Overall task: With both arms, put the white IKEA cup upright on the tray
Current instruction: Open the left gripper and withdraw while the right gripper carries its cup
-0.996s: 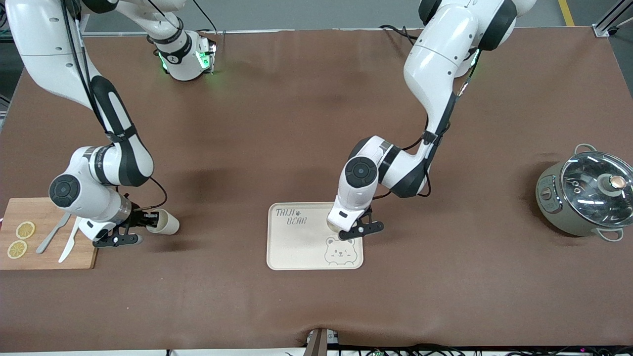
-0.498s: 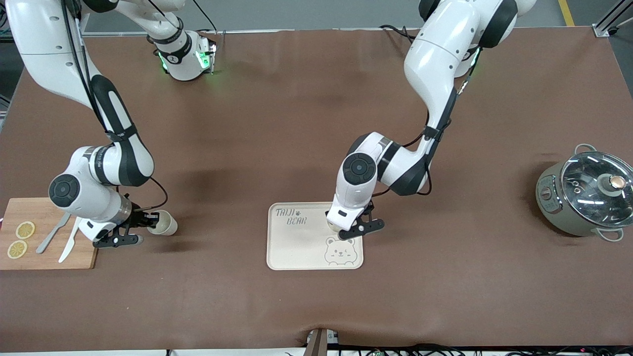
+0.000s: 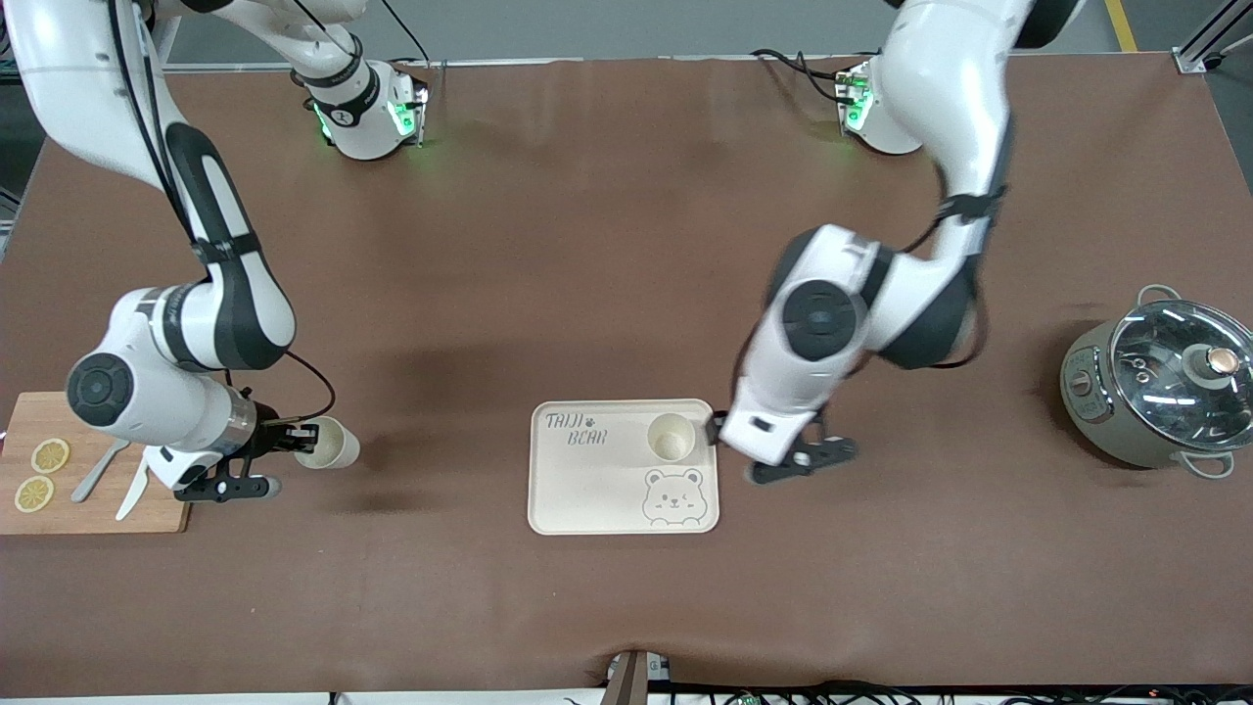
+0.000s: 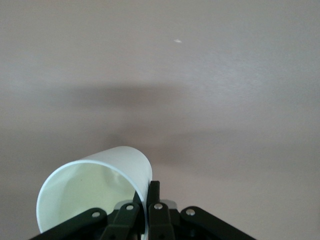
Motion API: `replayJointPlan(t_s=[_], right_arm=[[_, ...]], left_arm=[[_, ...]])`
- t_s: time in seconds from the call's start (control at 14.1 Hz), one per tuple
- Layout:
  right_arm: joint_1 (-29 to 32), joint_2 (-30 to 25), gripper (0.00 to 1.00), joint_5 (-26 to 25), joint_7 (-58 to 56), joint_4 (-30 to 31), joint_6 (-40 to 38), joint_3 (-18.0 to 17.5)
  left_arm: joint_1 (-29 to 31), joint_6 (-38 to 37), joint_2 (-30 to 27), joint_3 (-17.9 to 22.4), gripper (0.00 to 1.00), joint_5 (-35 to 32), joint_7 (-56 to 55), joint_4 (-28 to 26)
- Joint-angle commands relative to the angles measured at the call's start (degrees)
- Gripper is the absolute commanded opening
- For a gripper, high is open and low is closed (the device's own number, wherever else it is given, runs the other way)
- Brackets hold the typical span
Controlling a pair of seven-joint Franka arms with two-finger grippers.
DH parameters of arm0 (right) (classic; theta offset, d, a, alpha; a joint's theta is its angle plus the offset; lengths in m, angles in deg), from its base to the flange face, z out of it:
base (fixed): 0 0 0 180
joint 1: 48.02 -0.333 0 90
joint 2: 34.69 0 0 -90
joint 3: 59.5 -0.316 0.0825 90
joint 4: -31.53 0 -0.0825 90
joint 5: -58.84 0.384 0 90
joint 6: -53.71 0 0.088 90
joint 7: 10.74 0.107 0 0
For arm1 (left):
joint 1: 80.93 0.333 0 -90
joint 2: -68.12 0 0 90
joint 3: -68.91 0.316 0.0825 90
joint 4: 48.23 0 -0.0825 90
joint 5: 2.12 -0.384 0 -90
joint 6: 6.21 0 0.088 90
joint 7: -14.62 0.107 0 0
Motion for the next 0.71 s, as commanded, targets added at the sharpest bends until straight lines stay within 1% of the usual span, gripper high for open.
replayJointPlan(t_s=[0.0,0.14,0.21,0.28,0.36,0.43,0.57,0.64], right_arm=[[-3.28,-0.17,0.00,0.27,11.00,-7.45,-6.81,-2.09],[-7.50,-0.08,0.00,0.36,19.08,-8.52,-6.83,-2.10],[-9.61,0.09,0.00,0.27,23.65,-8.61,-6.74,-2.10],[-12.07,0.27,0.00,0.10,28.48,-8.70,-6.04,-2.10],[-14.79,0.79,0.00,-0.16,32.97,-9.31,-5.86,-2.10],[-17.34,2.01,0.00,-0.25,36.93,-10.88,-5.68,-2.01],[-21.04,4.48,0.00,-0.26,43.27,-12.91,-3.59,-2.01],[-22.53,5.45,0.00,-0.34,45.56,-13.09,-1.14,-2.01]], left_arm=[[5.61,-1.55,-3.85,-0.17,1.00,1.70,11.97,-2.36],[9.21,-1.46,-3.15,-0.08,1.00,1.09,20.32,-2.36],[11.32,-0.94,-2.28,-0.08,1.00,1.00,26.45,-2.45],[13.25,-0.76,-1.57,-0.08,1.00,1.69,32.61,-2.36],[15.36,-0.50,-1.48,-0.25,1.00,2.05,36.06,-2.36],[17.30,-0.49,-1.57,-0.26,1.00,3.70,37.92,-2.36],[18.80,-1.45,-2.96,-0.17,1.00,4.95,39.25,-2.45],[19.25,-3.20,-5.58,-0.26,1.00,4.95,39.17,-2.71]])
